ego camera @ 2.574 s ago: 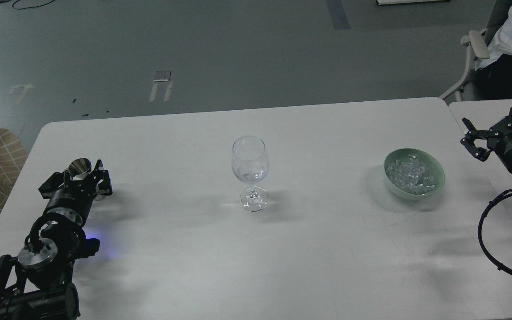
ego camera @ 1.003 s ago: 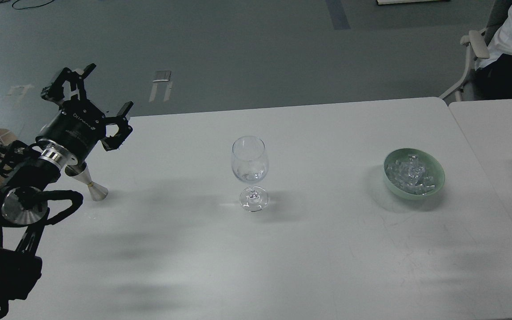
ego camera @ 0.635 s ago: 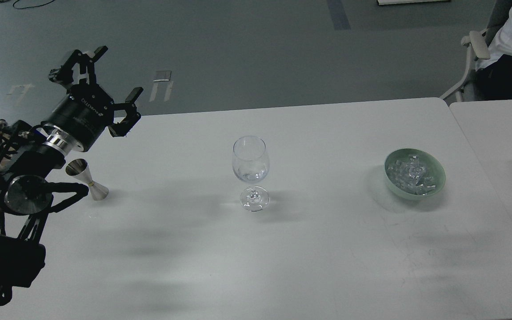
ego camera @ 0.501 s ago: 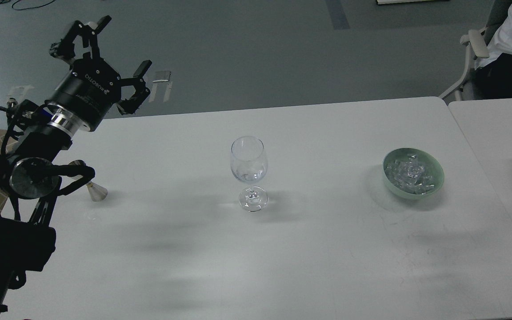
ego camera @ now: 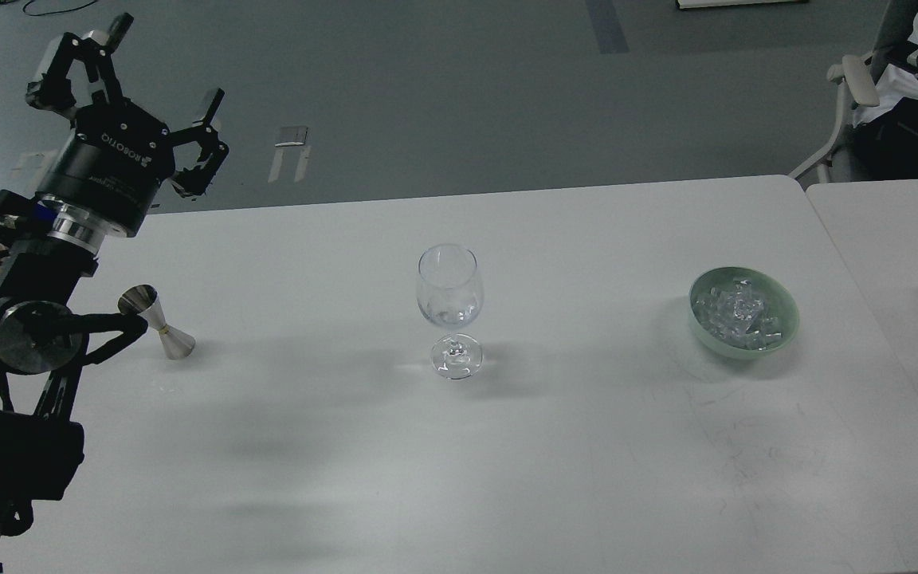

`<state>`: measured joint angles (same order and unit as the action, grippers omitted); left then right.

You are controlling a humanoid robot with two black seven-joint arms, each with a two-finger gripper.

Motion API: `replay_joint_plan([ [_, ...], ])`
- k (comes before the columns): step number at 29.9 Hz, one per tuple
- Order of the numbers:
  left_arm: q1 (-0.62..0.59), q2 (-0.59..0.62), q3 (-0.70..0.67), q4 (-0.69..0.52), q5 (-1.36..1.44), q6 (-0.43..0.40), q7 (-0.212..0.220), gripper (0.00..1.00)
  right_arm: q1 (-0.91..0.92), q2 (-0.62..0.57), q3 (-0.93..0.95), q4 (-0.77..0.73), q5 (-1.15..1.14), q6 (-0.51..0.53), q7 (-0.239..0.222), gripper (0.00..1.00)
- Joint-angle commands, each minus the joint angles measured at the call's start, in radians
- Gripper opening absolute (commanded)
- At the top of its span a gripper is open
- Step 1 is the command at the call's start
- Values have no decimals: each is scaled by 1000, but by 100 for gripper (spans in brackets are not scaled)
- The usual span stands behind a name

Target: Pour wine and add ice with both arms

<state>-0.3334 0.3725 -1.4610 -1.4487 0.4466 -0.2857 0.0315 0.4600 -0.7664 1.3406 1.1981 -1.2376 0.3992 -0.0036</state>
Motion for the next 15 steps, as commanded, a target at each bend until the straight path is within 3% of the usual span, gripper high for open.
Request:
replay_joint_plan([
  [1,11,-15,-9,7,-6,-17,1,98,40,-36,-47,37,-164,0,0,100],
  [4,19,-46,-7,11,-6,20,1,98,107,-54,-125,40,-308,0,8,100],
  [7,43,-75,-9,14,-8,85,-1,98,187,-88,-260,37,-431,0,72,100],
  [15,108,-79,-13,17,-9,54,1,98,284,-134,-474,76,-548,-2,94,100],
])
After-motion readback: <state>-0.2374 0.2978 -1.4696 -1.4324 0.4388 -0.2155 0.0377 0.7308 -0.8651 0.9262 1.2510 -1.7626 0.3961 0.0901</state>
